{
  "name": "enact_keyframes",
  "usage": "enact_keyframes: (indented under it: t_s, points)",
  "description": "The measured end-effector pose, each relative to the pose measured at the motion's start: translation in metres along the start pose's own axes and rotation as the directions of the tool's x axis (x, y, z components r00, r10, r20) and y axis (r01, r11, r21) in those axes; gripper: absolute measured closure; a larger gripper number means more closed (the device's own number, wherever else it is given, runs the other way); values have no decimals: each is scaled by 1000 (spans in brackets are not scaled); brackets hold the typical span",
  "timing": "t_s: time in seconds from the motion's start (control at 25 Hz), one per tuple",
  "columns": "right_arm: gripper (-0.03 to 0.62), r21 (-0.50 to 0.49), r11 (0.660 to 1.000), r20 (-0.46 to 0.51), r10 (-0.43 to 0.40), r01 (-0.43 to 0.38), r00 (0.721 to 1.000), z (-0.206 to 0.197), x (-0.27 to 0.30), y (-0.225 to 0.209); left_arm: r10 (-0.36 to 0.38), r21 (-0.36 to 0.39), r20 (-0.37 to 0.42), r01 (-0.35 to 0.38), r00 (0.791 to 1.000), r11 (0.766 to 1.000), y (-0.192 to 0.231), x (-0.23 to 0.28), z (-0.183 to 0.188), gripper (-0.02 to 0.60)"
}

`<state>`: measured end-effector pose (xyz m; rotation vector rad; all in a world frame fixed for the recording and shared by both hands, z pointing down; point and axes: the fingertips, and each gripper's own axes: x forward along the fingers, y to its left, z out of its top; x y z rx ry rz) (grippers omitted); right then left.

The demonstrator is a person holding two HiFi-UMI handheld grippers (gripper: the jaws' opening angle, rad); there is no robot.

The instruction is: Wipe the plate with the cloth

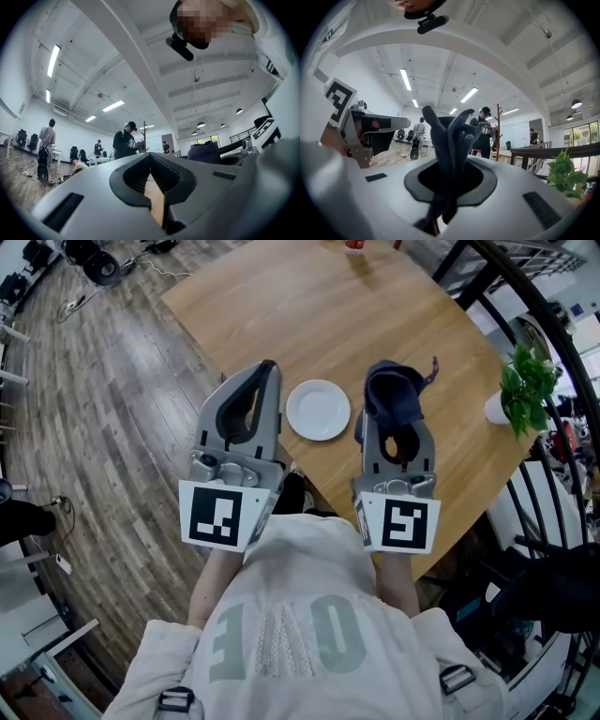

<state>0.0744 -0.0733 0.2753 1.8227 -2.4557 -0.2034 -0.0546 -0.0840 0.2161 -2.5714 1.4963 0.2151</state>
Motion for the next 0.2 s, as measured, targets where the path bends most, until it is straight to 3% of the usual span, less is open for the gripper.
enact_keyframes:
  t_s: [0.2]
  points:
    - [537, -16, 1000, 2, -4, 4, 1000, 3, 3, 2, 12, 1, -10, -12, 1000, 1000, 7, -4, 1, 573]
